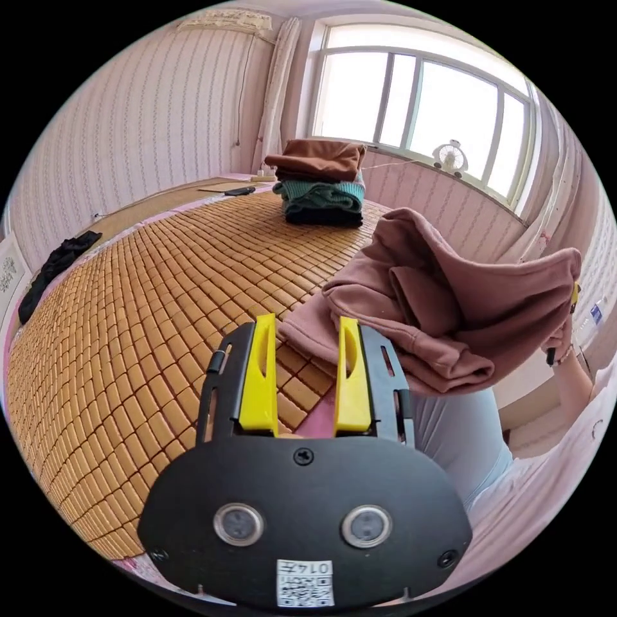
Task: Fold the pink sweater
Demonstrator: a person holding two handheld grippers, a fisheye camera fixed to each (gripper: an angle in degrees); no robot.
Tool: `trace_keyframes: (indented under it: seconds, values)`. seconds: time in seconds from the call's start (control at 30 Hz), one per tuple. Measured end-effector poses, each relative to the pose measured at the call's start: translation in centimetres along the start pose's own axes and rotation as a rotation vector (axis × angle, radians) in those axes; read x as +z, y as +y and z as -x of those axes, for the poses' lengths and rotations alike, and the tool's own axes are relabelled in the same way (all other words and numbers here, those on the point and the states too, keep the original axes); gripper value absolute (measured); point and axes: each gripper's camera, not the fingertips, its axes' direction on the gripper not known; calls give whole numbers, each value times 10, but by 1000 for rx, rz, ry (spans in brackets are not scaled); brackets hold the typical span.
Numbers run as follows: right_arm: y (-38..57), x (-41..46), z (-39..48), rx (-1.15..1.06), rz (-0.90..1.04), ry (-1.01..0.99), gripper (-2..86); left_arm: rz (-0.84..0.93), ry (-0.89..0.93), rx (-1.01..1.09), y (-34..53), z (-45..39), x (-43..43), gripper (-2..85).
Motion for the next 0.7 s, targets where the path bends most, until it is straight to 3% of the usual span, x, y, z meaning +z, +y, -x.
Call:
trace_keyframes:
  seconds: [0.17,0.27,0.33,0.5,0.7]
  values:
    - [20,-39,34,20,-21,246,18,136,-61,17,-15,-10,19,131]
    - [22,-44,34,31,-63,241,17,194,16,33,-26,-1,16,44]
    - [16,-44,32,33,-88,237,17,210,58,28,-30,3,4,32]
    - [-14,-29,76,-154,-26,318,16,-111,279,-94,-1,13,-147,14]
    - [-6,-43,95,-169,-251,254,14,-531,71,-71,123,-2,-365,12]
